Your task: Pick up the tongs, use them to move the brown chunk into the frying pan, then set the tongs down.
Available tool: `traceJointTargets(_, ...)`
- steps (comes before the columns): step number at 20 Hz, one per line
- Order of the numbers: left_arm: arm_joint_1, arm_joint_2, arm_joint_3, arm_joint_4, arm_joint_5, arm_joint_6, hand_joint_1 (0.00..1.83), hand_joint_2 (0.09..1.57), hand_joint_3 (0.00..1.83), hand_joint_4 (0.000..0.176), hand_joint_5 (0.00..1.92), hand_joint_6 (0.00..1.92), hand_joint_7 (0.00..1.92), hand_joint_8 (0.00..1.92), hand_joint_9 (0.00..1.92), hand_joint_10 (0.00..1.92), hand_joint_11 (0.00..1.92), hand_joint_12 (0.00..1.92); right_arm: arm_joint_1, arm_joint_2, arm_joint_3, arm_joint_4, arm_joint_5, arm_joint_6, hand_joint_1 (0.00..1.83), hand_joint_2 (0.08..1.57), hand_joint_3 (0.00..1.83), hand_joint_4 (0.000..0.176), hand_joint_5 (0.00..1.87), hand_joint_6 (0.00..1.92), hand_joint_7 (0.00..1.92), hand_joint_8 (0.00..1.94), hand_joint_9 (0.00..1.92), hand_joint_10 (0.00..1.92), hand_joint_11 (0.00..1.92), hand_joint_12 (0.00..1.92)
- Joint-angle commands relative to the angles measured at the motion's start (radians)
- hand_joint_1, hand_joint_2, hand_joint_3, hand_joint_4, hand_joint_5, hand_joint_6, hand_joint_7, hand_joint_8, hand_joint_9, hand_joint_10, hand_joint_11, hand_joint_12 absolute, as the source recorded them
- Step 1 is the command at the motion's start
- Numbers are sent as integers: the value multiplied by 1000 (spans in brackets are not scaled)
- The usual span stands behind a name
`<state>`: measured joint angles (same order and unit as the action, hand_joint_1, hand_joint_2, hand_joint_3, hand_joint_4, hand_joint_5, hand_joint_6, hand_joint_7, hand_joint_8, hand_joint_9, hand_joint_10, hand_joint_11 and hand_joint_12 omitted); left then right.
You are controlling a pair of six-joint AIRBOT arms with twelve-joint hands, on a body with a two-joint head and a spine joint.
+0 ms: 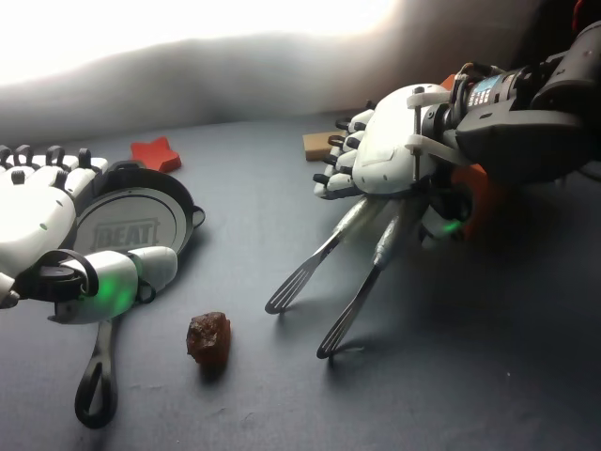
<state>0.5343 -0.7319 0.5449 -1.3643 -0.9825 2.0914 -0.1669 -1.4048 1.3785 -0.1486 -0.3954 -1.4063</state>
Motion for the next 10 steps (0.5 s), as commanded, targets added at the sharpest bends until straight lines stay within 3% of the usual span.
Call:
traceJointTargets(1,-4,5,0,67,-80,-4,0,1227,3,0,0,0,10,0,0,0,0,0,1,5,4,-17,59,-5,990,1010,3,0,156,24,192,15,179,27,0,590)
traceJointTargets(2,-3,5,-1,67,-85,-5,0,1225,2,0,0,0,10,1,0,0,0,0,-1,5,6,-17,63,-6,1028,999,0,0,229,38,265,26,241,38,0,774)
traceJointTargets(4,2,5,-10,67,-120,-8,0,1220,0,0,0,0,10,0,0,0,0,0,-8,3,11,-17,66,-15,1070,993,0,0,286,35,334,24,302,39,0,943)
traceJointTargets(6,3,5,-14,67,-129,-7,0,1219,0,0,0,0,6,0,0,0,0,0,-13,3,13,-17,69,-15,987,1039,14,0,347,38,416,27,370,44,0,1095)
traceJointTargets(7,-3,5,-19,67,-137,6,0,1224,2,0,0,0,15,4,0,0,0,0,-9,4,12,-17,71,-18,929,1114,28,0,521,52,574,23,523,52,21,1237)
traceJointTargets(10,-5,5,-21,55,-138,7,0,1223,1,0,0,0,20,6,0,0,0,0,-6,3,11,-17,72,-18,989,1156,33,0,624,67,699,36,646,82,96,1324)
